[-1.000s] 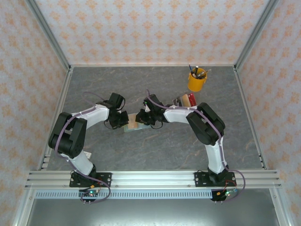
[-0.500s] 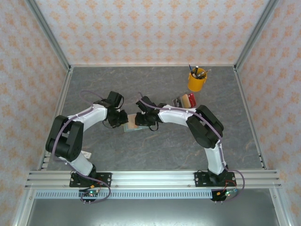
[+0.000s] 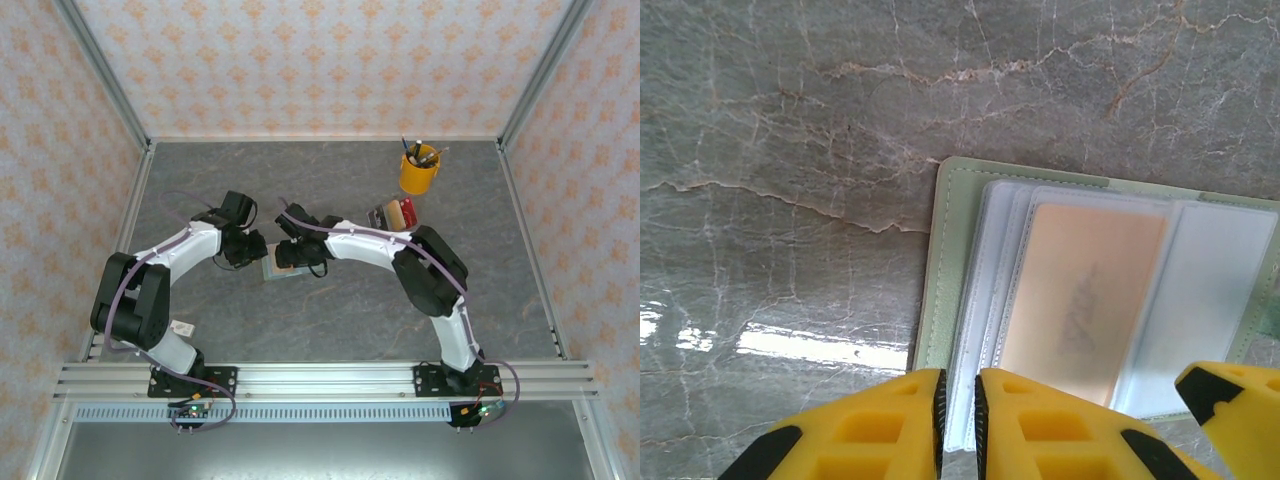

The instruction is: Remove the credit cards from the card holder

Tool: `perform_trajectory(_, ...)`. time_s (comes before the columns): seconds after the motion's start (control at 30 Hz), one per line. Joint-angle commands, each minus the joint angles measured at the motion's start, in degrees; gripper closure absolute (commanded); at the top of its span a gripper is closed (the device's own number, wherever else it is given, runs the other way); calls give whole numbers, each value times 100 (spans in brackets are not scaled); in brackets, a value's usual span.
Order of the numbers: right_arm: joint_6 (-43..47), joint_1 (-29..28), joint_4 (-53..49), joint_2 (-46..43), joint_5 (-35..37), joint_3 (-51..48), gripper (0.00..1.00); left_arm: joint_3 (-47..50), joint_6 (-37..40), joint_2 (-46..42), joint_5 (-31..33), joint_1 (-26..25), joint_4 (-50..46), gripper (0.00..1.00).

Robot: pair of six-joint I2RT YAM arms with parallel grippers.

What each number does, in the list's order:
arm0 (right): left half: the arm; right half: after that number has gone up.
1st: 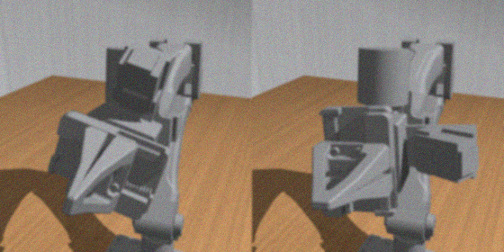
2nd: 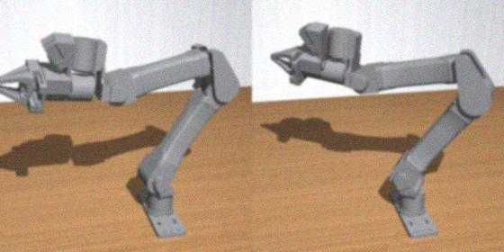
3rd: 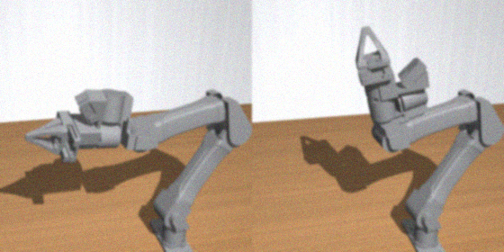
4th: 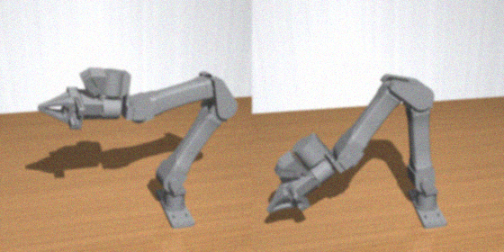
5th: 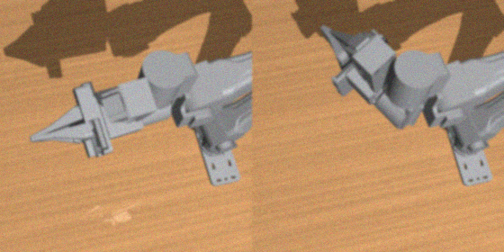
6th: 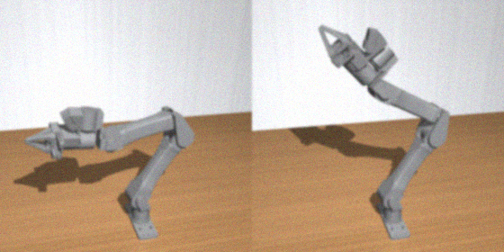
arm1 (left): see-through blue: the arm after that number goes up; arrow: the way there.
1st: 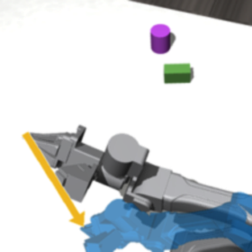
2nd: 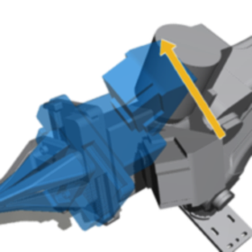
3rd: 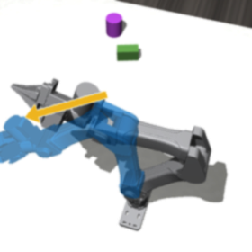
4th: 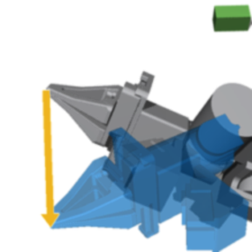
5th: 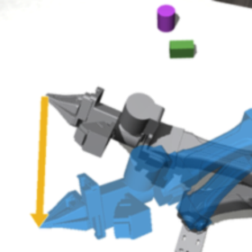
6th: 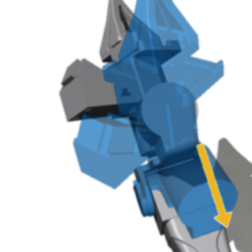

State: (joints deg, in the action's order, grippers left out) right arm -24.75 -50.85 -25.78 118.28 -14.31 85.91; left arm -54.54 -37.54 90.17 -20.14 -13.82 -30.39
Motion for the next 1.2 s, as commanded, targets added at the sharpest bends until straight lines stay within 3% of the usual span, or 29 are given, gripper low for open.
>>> perform_trajectory(0.0, 155, -21, -449, 201, 312, 147, 45, 76, -34, -92, -23, 60, -57, 81)
perform_trajectory(0.23, 266, 49, -539, 340, 208, 104, 48, 93, -69, 12, -403, 81, 168, 81)
perform_trajectory(0.53, 109, 164, -540, 443, 180, -38, 62, 146, -113, 171, -785, 80, 454, 78)
perform_trajectory(1.17, -106, 172, -621, 640, 175, -61, 68, 172, -113, 615, -1260, 73, 777, 74)
